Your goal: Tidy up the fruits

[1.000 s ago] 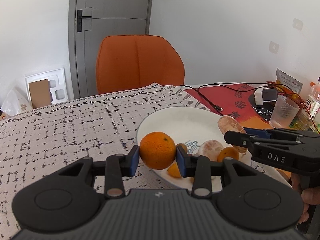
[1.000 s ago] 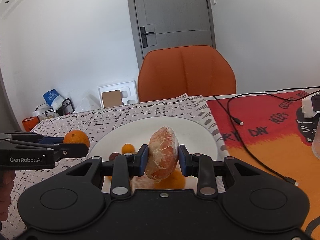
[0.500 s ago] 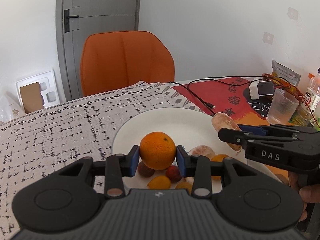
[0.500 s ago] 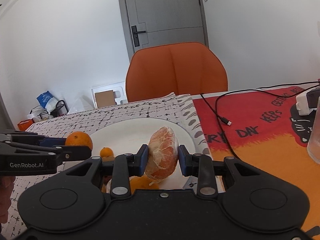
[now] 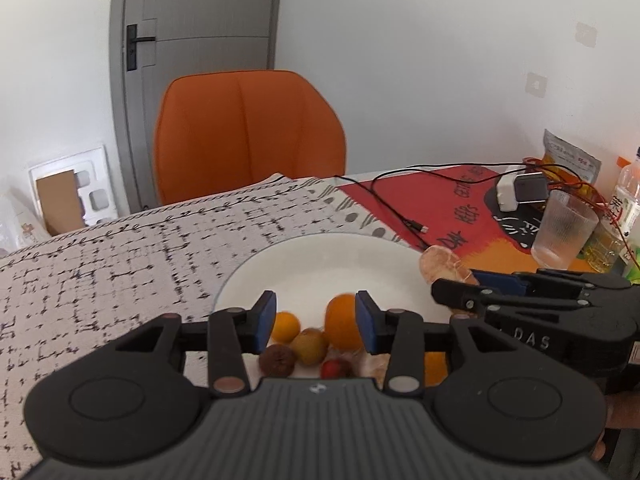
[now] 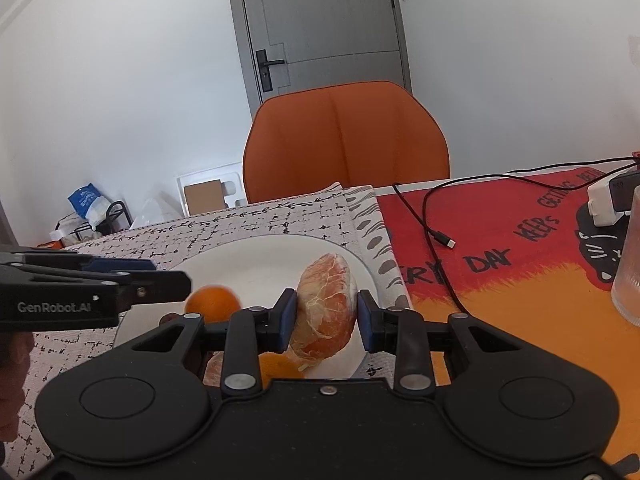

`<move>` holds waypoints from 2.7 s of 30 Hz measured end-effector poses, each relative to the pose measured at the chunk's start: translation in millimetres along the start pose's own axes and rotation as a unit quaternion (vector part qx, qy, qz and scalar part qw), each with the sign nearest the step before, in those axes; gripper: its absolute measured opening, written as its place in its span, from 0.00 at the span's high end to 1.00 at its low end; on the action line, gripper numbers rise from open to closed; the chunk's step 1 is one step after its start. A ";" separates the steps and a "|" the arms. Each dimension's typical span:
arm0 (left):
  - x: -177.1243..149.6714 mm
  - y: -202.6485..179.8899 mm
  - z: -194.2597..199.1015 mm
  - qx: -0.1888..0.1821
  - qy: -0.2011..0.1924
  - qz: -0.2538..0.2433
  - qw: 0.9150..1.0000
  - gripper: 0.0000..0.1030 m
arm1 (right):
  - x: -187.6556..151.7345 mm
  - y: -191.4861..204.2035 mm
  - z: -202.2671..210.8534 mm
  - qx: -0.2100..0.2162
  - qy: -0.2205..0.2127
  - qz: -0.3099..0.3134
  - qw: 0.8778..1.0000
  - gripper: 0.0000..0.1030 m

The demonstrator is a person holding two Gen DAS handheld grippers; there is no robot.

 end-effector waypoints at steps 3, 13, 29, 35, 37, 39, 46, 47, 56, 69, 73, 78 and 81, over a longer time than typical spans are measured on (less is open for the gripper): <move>-2.4 8.9 3.0 0.006 0.003 0.003 1.000 0.60 | 1.2 2.2 -2.2 0.001 0.000 0.004 1.000 0.70; -4.6 39.1 16.8 0.030 0.003 0.019 0.999 0.59 | 12.7 15.7 -6.4 0.002 -0.013 0.021 1.000 0.58; -16.1 75.3 47.6 0.058 -0.007 0.041 0.997 0.21 | -3.5 46.5 16.7 0.020 -0.010 0.007 1.000 0.46; -22.8 90.9 66.2 0.068 -0.011 0.048 0.996 0.10 | -11.6 58.6 21.9 0.028 -0.005 0.007 1.000 0.45; -25.4 98.1 72.6 0.073 -0.012 0.054 0.996 0.08 | -13.4 63.7 23.8 0.029 -0.005 0.009 1.000 0.44; -27.7 103.8 78.2 0.074 -0.012 0.059 0.995 0.07 | -14.5 69.1 26.2 0.033 -0.005 0.010 0.999 0.41; -36.9 119.9 100.9 0.083 -0.021 0.067 0.994 0.05 | -18.3 87.5 34.8 0.041 -0.006 0.020 0.999 0.35; -38.3 122.2 103.8 0.085 -0.022 0.069 0.994 0.04 | -18.6 89.7 35.8 0.042 -0.005 0.021 0.999 0.33; -50.9 137.9 131.2 0.093 -0.023 0.073 0.993 0.03 | -19.9 112.3 48.9 0.053 -0.009 0.031 0.998 0.24; -68.0 155.9 169.5 0.123 -0.027 0.084 0.988 0.02 | -24.1 137.9 71.2 0.060 -0.012 0.029 0.998 0.00; -74.9 162.7 181.6 0.131 -0.027 0.092 0.987 0.02 | -27.4 146.6 78.3 0.061 -0.007 0.030 0.998 0.00; -82.5 168.0 198.0 0.141 -0.033 0.095 0.985 0.00 | -31.0 155.9 90.3 0.064 -0.012 0.018 0.998 0.00; -88.2 169.6 207.6 0.148 -0.035 0.094 0.984 0.00 | -32.6 158.8 97.9 0.065 -0.013 0.011 0.998 0.00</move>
Point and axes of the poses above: each gripper's, at about its wrist camera, not at the fingertips, and z roughly against the way its jaws point, y to its left, x to its top, the point moved 8 cm from there along -z, roughly the way its jaws point, and after that the axes turned 11 degrees about x, right-handed, at the moved point
